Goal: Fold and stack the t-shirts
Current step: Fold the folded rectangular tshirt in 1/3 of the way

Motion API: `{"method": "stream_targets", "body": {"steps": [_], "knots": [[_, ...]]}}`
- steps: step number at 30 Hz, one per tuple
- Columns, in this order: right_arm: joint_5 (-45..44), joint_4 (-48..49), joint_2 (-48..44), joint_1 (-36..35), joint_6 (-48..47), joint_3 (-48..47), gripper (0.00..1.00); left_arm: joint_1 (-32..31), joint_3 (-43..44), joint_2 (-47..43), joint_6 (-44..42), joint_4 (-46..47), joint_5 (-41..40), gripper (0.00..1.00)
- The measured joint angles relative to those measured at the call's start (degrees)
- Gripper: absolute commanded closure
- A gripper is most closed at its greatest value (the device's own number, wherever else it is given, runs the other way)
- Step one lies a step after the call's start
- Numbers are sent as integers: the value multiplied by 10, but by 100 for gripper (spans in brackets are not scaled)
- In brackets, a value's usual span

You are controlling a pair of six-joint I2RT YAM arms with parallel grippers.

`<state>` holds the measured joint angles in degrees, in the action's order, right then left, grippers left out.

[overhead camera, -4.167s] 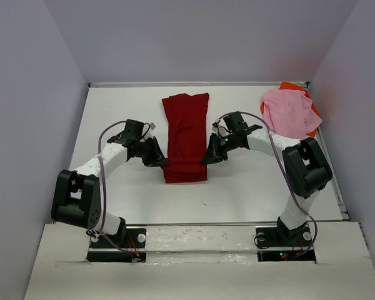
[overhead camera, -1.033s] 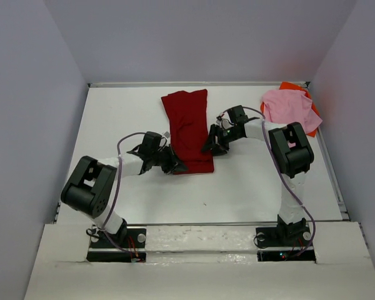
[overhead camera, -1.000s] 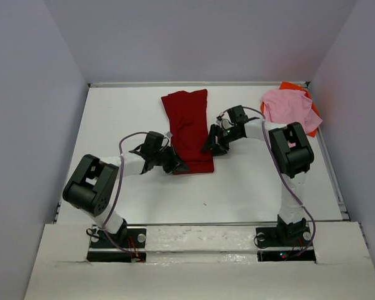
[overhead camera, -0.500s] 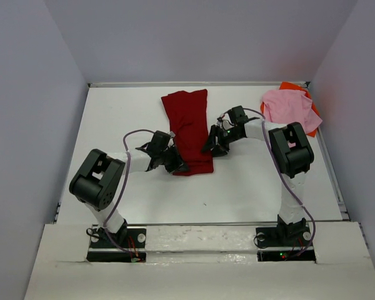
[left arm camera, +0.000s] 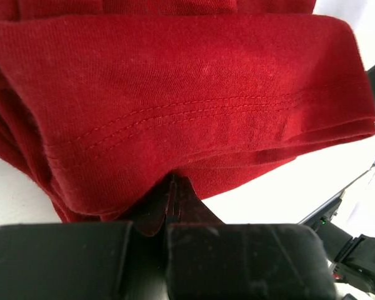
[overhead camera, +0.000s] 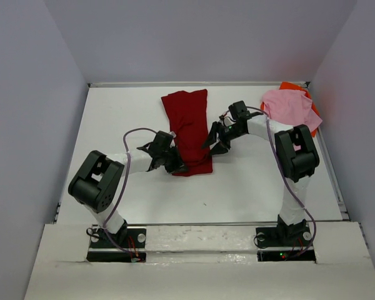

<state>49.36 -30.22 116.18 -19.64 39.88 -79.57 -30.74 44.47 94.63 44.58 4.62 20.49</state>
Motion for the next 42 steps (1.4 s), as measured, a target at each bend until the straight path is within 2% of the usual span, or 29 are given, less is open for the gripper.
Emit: {"method": "stream_targets", "body": {"steps": [11,21,23,25,26,36,42], "knots": [[-12,0,-2,-36,8,-6,44,0,6,-14,-11,-28,-17,100],[-37,-28,-2,-37,-24,13,46,0,6,-26,-21,-40,-28,100],[-40,-31,-2,-37,-28,13,52,0,6,-26,-22,-41,-28,100],[-43,-34,-2,-37,-31,13,88,0,6,-27,-23,-45,-28,100],[-45,-37,-2,-37,-35,13,100,0,6,-27,-24,-46,-28,100],[-53,-42,-1,-37,-17,8,100,0,6,-31,-27,-53,-30,100],[-39,-35,28,-37,26,-41,100,0,6,-36,-31,-57,-30,100]]}}
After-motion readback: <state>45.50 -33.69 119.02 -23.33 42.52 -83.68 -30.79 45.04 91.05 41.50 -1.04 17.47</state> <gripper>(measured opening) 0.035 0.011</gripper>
